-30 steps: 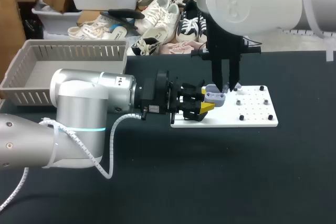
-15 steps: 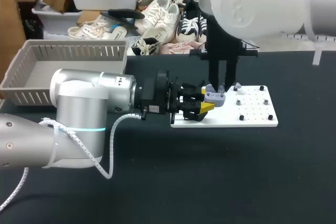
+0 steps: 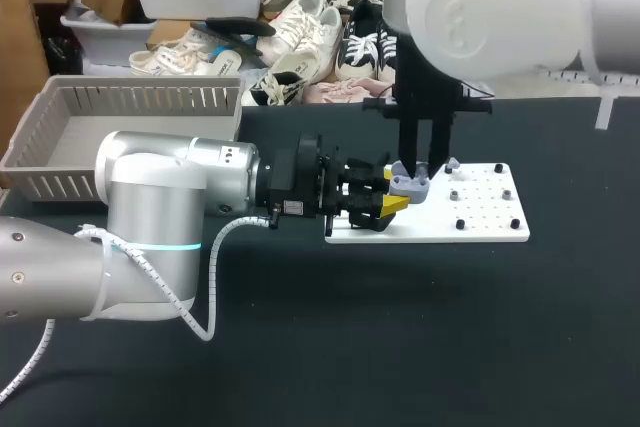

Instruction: Pick up each earbud case from the left stands, insert the matching earbuds, close the lid, and place the case in the box.

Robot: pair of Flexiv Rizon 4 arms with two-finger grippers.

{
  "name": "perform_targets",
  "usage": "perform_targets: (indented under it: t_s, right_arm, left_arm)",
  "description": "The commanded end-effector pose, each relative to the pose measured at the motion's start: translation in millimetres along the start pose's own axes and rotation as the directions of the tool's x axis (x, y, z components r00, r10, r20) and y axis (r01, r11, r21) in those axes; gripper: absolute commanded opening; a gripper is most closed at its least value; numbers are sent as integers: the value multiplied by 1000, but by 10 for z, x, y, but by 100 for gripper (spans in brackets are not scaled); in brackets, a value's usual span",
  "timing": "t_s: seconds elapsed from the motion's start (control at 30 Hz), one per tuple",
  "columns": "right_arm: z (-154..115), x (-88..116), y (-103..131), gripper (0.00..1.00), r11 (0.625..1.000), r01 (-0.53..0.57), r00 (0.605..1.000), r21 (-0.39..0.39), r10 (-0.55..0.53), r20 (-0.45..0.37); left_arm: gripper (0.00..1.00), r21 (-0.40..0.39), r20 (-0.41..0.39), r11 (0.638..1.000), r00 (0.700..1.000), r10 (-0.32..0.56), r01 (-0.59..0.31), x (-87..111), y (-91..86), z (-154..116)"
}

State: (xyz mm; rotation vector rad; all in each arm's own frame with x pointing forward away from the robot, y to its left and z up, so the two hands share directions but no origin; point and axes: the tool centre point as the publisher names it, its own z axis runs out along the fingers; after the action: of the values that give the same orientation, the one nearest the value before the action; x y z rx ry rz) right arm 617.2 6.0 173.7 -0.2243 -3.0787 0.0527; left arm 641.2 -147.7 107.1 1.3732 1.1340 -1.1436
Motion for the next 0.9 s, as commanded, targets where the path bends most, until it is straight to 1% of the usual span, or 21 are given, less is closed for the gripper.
perform_targets:
  t_s: [0.03,0.57,0.9]
  right_arm:
    - [16,-25,4,0,1000,-2,1000,2,2,-4]
    - [74,-78,20,0,1000,-9,1000,7,9,-24]
    - [89,-75,4,0,1000,-13,999,17,14,-31]
  left_arm:
    - [0,-7,0,1000,1000,2,-2,1,-15,6]
    - [0,-7,0,1000,1000,2,-2,1,-15,6]
    - [0,-7,0,1000,1000,2,-2,1,-15,6]
